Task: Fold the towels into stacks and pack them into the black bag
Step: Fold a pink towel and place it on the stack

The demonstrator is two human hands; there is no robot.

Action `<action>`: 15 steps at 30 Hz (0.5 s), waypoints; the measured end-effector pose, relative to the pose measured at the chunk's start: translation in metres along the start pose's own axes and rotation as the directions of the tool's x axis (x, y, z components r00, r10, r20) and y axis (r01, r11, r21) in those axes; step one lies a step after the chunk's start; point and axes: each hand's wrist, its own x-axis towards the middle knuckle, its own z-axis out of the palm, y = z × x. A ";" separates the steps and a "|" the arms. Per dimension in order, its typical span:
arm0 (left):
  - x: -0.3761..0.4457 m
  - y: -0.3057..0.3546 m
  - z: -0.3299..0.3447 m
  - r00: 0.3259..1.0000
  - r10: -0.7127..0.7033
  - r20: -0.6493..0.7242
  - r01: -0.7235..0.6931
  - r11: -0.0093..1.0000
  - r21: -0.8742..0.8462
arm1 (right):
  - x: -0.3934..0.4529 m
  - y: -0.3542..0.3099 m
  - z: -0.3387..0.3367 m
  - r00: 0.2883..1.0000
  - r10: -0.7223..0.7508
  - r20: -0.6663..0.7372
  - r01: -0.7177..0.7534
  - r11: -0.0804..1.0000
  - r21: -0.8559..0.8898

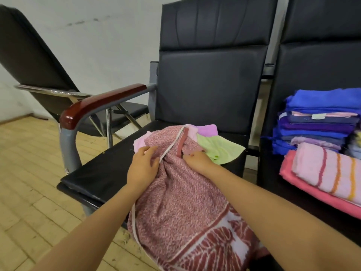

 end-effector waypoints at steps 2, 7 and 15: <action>0.008 -0.007 0.013 0.996 0.017 0.091 -0.019 1.000 0.013 | 0.007 0.007 0.004 0.999 0.024 0.043 -0.028 0.996 0.090; 0.022 -0.010 0.027 0.988 -0.042 0.146 0.033 0.997 0.065 | 0.012 0.018 0.006 0.999 0.045 0.022 -0.050 0.952 0.302; 0.053 0.016 -0.048 0.807 -0.587 -0.061 0.327 0.531 -0.781 | -0.002 -0.011 -0.050 0.939 0.206 -0.276 0.168 0.426 0.889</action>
